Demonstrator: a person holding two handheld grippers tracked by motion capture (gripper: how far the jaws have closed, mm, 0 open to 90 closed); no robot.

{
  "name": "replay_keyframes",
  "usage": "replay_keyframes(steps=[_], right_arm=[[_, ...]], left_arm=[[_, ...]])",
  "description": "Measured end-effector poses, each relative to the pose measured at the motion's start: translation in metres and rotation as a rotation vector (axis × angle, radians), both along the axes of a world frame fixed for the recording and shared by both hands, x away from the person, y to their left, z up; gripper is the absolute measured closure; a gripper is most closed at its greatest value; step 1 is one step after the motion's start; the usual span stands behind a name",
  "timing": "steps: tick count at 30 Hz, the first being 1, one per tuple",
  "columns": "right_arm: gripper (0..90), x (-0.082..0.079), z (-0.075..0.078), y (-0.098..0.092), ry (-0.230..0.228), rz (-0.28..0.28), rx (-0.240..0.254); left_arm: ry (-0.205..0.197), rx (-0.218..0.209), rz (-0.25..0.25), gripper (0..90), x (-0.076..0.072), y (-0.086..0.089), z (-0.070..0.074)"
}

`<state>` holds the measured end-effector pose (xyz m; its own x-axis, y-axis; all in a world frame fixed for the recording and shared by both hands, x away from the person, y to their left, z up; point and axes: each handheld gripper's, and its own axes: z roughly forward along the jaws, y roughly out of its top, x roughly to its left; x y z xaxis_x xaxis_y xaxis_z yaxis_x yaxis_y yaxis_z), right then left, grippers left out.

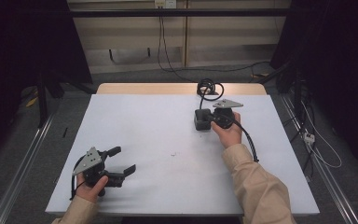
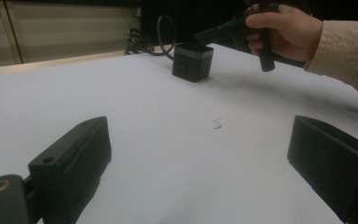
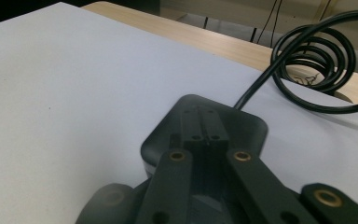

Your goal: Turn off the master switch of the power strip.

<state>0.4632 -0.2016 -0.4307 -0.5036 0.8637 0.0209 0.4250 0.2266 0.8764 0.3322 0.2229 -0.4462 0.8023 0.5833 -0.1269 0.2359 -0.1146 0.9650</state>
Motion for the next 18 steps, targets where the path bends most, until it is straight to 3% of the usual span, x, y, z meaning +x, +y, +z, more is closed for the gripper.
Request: replay_keyframes(steps=[3,18], right_arm=[[90.0,0.0000,-0.0003,0.0038,-0.013,-0.015,-0.020],[90.0,-0.0005,-0.0017,0.0004,-0.023,-0.002,-0.019]], left_arm=[[-0.002,0.000,0.002,5.8,-0.0005,0.0009,0.0004],[-0.003,0.002,0.004,5.8,-0.0020,0.0017,0.0004]])
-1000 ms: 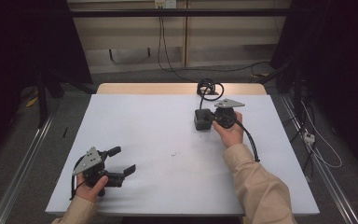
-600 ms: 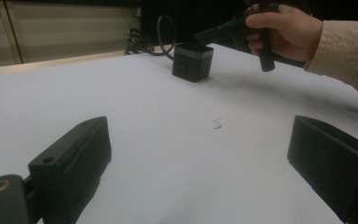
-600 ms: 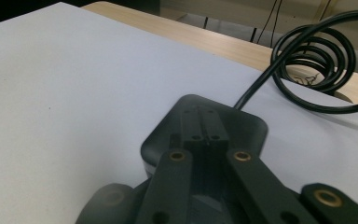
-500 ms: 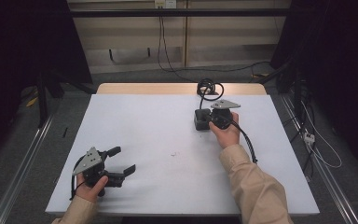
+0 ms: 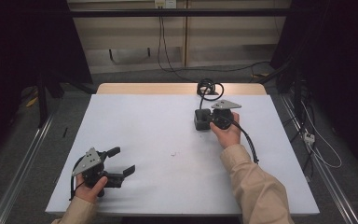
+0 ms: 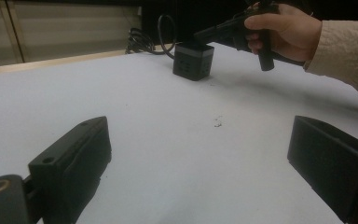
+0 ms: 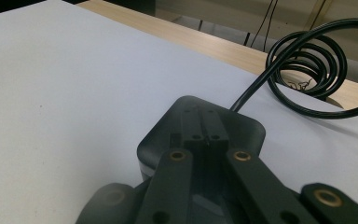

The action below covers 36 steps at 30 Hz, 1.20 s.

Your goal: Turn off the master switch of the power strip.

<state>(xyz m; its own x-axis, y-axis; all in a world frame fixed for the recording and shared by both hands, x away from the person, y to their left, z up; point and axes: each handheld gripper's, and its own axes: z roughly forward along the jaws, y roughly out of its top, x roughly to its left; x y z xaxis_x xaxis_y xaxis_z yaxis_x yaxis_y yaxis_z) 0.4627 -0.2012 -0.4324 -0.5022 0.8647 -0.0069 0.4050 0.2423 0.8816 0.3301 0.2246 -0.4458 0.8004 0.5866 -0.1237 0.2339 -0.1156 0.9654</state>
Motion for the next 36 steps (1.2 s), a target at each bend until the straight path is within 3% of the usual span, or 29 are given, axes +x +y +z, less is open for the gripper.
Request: replay_keyframes(steps=[3,7,10,18,21,24,29,36], right_arm=[[90.0,0.0000,-0.0003,-0.0001,-0.004,0.000,0.000],[90.0,0.0001,-0.0021,-0.0020,0.005,0.000,0.039],[90.0,-0.0003,-0.0018,-0.0004,-0.005,0.006,0.018],[90.0,-0.0007,-0.0022,-0.0002,-0.006,0.002,0.019],[90.0,-0.0019,-0.0019,0.0012,-0.010,0.003,-0.014],[90.0,-0.0007,-0.0021,-0.0010,0.002,0.008,0.010],[90.0,-0.0007,0.0001,0.0014,-0.003,0.009,-0.021],[90.0,-0.0003,0.0013,-0.0005,-0.003,-0.010,0.036]], left_arm=[[0.000,0.001,0.000,5.8,0.0000,0.0003,0.0000],[0.001,-0.001,0.003,5.8,0.0000,-0.0002,-0.0001],[-0.002,0.003,-0.005,5.8,0.0004,-0.0008,0.0001],[0.000,0.006,-0.009,5.8,-0.0003,-0.0006,0.0002],[-0.003,0.004,-0.001,5.8,-0.0007,-0.0005,0.0004],[-0.005,0.006,-0.002,5.8,-0.0010,-0.0003,0.0009],[-0.004,0.001,0.001,5.8,0.0003,0.0001,0.0007],[-0.005,-0.003,0.001,5.8,-0.0001,0.0004,0.0010]])
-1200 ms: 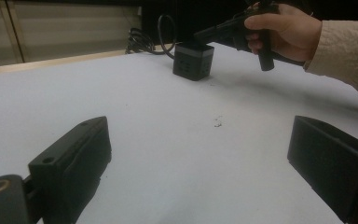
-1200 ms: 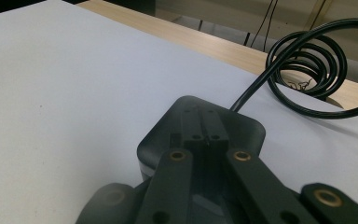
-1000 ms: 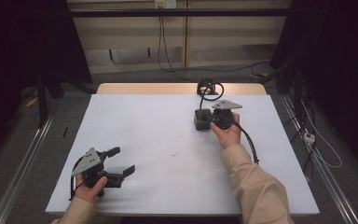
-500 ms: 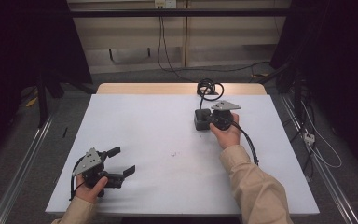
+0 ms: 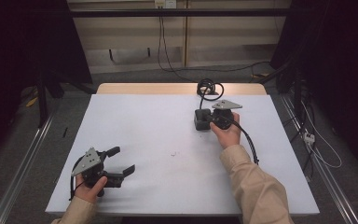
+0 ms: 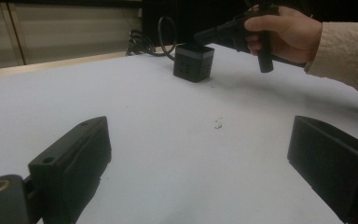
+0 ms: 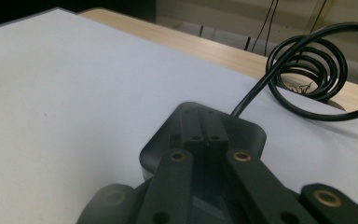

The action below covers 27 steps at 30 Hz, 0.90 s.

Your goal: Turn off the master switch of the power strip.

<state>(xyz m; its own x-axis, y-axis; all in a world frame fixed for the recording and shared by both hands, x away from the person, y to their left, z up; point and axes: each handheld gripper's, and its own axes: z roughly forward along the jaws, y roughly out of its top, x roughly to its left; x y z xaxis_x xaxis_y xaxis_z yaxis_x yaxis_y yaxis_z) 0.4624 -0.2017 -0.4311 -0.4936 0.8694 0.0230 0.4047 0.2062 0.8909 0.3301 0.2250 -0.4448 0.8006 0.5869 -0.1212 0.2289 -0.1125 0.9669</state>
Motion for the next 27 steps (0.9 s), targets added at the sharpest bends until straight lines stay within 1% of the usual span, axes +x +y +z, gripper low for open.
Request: replay_keyframes(steps=[3,6,8,9,10,12,14,15,16,18,19,21,23,27], right_arm=[[90.0,-0.001,0.001,0.001,0.006,0.012,0.004],[90.0,-0.002,0.003,0.002,-0.008,0.015,-0.031],[90.0,-0.003,0.005,0.001,-0.017,0.012,-0.021],[90.0,-0.003,0.007,0.000,-0.022,0.008,-0.012],[90.0,-0.003,0.008,-0.001,-0.022,0.006,-0.001],[90.0,-0.003,0.009,-0.004,-0.021,0.001,0.002],[89.9,-0.004,0.010,-0.006,-0.019,0.006,0.018],[85.2,-0.004,0.011,-0.007,-0.022,0.005,0.019],[78.4,-0.004,0.011,-0.006,-0.020,0.000,0.023],[72.1,-0.005,0.012,-0.006,-0.018,-0.003,0.020],[68.8,-0.005,0.012,-0.005,-0.016,-0.005,0.024],[63.9,-0.006,0.012,-0.005,-0.009,0.001,0.036],[55.9,-0.007,0.012,-0.004,-0.003,0.005,0.042],[45.7,-0.008,0.013,-0.003,0.003,0.015,0.045]], left_arm=[[0.000,0.003,0.001,5.8,0.000,0.000,0.000],[-0.002,0.009,0.000,5.8,0.001,-0.001,0.000],[0.005,0.002,0.004,5.8,0.000,-0.001,0.000],[0.001,0.004,0.001,5.8,0.000,-0.001,0.000],[-0.001,0.006,-0.004,5.8,0.001,-0.001,0.000],[-0.001,0.006,-0.006,5.8,0.001,-0.001,0.000],[0.000,0.006,-0.007,5.8,0.001,-0.001,0.000],[0.000,0.006,-0.007,5.8,0.001,-0.001,0.000],[0.000,0.003,-0.006,5.8,0.001,-0.001,0.000],[0.001,-0.002,-0.004,5.8,0.001,-0.001,0.000],[0.003,-0.012,-0.003,5.8,0.001,-0.002,0.000],[-0.001,0.001,-0.009,5.8,0.001,-0.003,0.000],[0.000,0.000,-0.014,5.8,0.002,-0.004,0.000],[-0.001,0.001,-0.011,5.8,0.002,-0.003,0.000]])
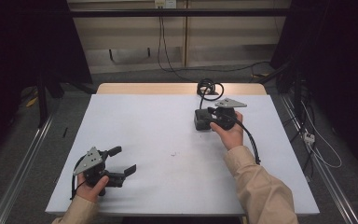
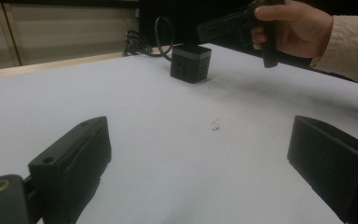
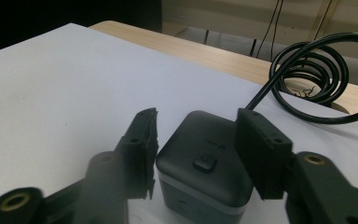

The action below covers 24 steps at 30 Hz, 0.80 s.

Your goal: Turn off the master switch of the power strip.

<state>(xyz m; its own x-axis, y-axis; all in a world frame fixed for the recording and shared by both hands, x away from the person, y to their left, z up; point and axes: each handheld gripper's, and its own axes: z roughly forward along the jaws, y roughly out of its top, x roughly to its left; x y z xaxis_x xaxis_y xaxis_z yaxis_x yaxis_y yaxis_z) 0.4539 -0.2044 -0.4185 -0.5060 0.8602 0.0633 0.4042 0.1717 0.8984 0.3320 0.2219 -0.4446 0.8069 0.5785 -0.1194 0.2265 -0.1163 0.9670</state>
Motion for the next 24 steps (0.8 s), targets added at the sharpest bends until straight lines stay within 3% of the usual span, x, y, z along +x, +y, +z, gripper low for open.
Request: replay_keyframes(steps=[4,9,24], right_arm=[[35.6,-0.002,0.001,0.001,0.004,0.004,-0.003],[25.3,-0.005,0.002,0.001,0.012,0.014,0.003],[17.7,-0.026,0.003,-0.004,0.012,0.042,0.005]], left_arm=[[0.005,-0.013,0.007,5.8,-0.001,0.001,0.000],[0.003,-0.001,0.010,5.8,-0.002,0.003,0.000],[-0.001,0.005,0.018,5.8,-0.004,0.006,0.000]])
